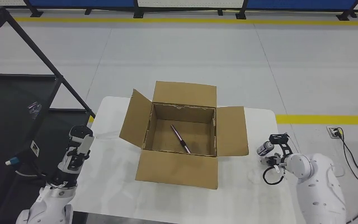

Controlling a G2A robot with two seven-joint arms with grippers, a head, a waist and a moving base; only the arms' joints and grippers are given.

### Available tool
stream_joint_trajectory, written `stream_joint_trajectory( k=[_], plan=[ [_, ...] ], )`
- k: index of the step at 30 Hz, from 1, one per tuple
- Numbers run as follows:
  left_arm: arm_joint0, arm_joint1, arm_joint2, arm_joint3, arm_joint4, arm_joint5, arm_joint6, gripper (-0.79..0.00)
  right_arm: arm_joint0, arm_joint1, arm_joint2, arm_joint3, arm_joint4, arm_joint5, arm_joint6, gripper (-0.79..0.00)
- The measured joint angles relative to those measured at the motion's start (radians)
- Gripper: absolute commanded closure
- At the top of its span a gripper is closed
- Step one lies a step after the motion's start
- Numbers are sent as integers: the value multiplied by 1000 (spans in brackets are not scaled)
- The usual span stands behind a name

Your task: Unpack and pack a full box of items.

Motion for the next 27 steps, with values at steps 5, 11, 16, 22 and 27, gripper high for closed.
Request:
stream_joint_trajectory(
  k=[5, 11, 16, 22, 27],
  plan=[
    [0, 0, 0, 0, 0, 0, 0, -785, -10, 7, 0, -13, 11, 8, -2, -265],
    [0, 0, 0, 0, 0, 0, 0, -785, -25, 16, 6, -44, 25, 17, -2, -225],
    [0, 0, 0, 0, 0, 0, 0, -785, -56, 24, 25, -106, 56, 19, -8, -219],
    [0, 0, 0, 0, 0, 0, 0, -785, -121, 37, 69, -255, 80, 44, 14, -212],
    [0, 0, 0, 0, 0, 0, 0, -785, -177, 48, 104, -426, 81, 59, 72, -200]
  ],
)
